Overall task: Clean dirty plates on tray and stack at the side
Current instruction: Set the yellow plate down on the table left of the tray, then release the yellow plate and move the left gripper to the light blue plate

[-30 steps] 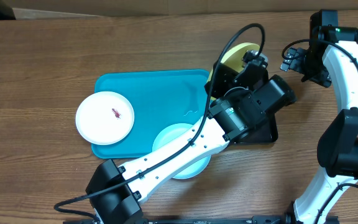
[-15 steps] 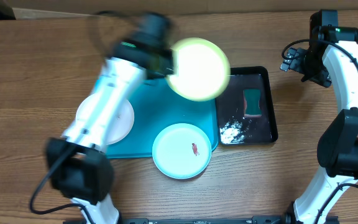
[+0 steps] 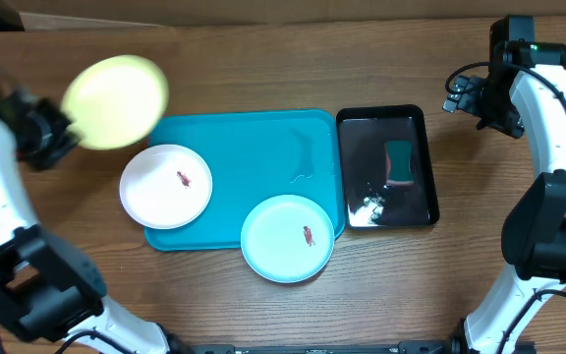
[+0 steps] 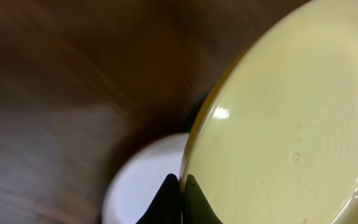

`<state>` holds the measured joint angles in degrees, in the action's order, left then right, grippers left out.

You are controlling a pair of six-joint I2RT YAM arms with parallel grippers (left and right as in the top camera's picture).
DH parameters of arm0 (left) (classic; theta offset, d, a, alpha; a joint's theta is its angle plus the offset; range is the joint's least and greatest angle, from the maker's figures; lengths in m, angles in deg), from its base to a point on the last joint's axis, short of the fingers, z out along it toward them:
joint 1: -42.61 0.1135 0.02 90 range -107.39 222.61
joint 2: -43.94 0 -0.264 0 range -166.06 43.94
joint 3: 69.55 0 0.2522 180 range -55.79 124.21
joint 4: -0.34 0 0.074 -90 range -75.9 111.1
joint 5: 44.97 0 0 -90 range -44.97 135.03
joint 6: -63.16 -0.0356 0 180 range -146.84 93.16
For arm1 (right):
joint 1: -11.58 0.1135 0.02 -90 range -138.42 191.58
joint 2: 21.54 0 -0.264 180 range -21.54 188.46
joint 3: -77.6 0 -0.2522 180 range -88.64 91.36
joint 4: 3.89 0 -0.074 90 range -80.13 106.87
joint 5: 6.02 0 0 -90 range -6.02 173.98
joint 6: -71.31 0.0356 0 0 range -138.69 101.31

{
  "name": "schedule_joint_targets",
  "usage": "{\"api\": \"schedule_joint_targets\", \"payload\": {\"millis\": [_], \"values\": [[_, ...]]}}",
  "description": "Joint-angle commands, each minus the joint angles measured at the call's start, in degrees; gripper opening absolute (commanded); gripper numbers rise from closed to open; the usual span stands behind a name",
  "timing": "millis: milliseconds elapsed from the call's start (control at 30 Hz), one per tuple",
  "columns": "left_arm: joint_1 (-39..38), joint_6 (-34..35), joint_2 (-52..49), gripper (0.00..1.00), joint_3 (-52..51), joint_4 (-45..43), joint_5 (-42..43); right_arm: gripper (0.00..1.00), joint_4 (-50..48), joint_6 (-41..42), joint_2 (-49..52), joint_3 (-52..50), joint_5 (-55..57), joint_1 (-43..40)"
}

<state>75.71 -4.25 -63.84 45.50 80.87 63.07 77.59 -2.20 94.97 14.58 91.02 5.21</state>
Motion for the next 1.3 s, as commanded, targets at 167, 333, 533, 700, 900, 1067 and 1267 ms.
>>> {"api": "schedule_joint_targets", "payload": {"millis": [167, 333, 533, 700, 900, 1067, 1267], "values": [[10.0, 6.3, 0.7, 0.04, -6.5, -2.1, -17.3, 1.00, -0.2, 0.2, -1.5, 0.3, 0.4, -0.1], [10.4, 8.7, 0.7, 0.04, -13.9, -9.6, -22.1, 1.00, -0.2, 0.2, -1.5, 0.3, 0.4, -0.1], [10.4, 8.8, 0.6, 0.04, -21.0, -19.5, -21.9, 1.00, -0.2, 0.2, -1.5, 0.3, 0.4, -0.1], [10.1, 8.8, 0.6, 0.04, -25.6, -25.8, -18.1, 1.00, -0.2, 0.2, -1.5, 0.3, 0.4, -0.1], [8.9, 8.0, 0.6, 0.16, -28.0, -30.2, -11.8, 1.00, -0.2, 0.2, -1.5, 0.3, 0.4, -0.1], [8.8, 5.5, 0.7, 1.00, -25.0, -27.5, -6.7, 1.00, -0.2, 0.2, -1.5, 0.3, 0.4, -0.1], [7.1, 4.0, 2.0, 0.99, -12.3, -12.7, -2.9, 1.00, -0.2, 0.2, -1.5, 0.3, 0.4, -0.1]]}}
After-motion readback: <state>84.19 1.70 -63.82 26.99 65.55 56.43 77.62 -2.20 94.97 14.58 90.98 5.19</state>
